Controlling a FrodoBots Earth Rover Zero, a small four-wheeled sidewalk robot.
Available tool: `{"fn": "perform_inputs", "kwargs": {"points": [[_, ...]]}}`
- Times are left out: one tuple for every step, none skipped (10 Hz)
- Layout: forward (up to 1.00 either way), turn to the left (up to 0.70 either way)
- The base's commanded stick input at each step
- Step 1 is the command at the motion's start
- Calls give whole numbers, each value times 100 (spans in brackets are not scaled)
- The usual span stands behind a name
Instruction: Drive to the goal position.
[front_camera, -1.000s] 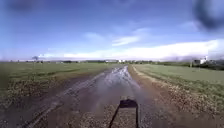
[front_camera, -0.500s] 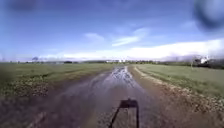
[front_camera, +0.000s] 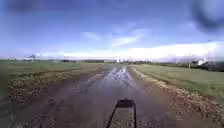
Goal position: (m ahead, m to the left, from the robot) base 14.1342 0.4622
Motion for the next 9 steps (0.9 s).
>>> {"fn": "perform_inputs", "kwargs": {"points": [[70,0],[70,0],[70,0],[70,0],[70,0],[70,0],[70,0],[70,25],[70,14]]}}
